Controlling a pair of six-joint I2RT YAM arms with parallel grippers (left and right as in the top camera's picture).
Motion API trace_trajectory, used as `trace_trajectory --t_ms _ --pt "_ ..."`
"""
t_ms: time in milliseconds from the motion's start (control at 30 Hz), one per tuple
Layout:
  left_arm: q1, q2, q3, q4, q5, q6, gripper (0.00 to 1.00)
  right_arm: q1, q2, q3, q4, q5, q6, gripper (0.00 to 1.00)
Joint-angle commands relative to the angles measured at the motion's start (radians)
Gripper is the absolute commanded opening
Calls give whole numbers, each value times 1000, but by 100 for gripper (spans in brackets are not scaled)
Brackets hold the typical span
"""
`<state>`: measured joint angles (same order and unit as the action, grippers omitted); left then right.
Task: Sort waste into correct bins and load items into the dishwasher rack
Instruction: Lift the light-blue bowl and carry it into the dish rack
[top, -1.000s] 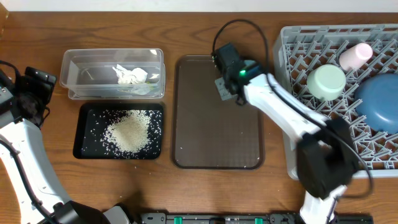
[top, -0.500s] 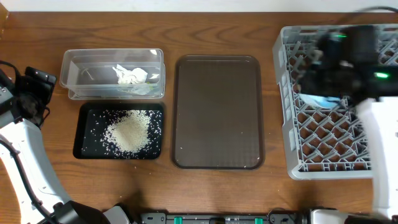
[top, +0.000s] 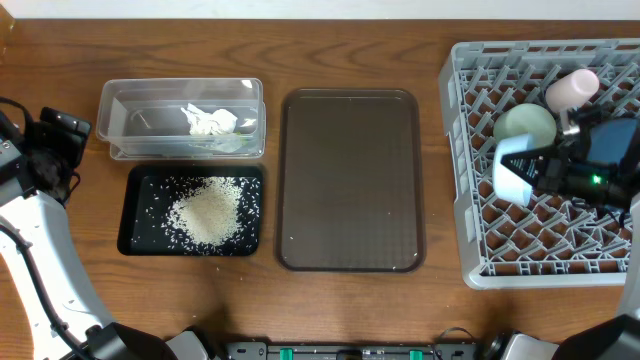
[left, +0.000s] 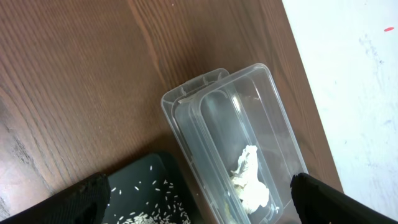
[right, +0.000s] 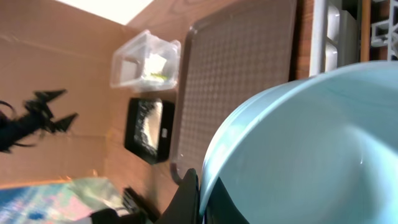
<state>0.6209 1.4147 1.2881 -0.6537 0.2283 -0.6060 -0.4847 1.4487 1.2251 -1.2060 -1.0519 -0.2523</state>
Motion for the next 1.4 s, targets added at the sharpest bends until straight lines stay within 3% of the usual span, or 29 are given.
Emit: trace_trajectory --t_ms 0,400,733,1067,1367 --pt "3 3 -2 -1 -13 -1 95 -50 9 -51 6 -105 -53 1" --pt "3 3 -2 -1 -13 -1 95 -105 14 -204 121 -100 -74 1" --pt "3 3 -2 -1 -13 -1 95 -148 15 -204 125 57 27 1" --pt "3 3 -2 -1 -13 -1 95 -162 16 -204 221 -243 9 1" --pt "3 3 -2 -1 -13 -1 95 -148 16 -204 302 -262 39 1"
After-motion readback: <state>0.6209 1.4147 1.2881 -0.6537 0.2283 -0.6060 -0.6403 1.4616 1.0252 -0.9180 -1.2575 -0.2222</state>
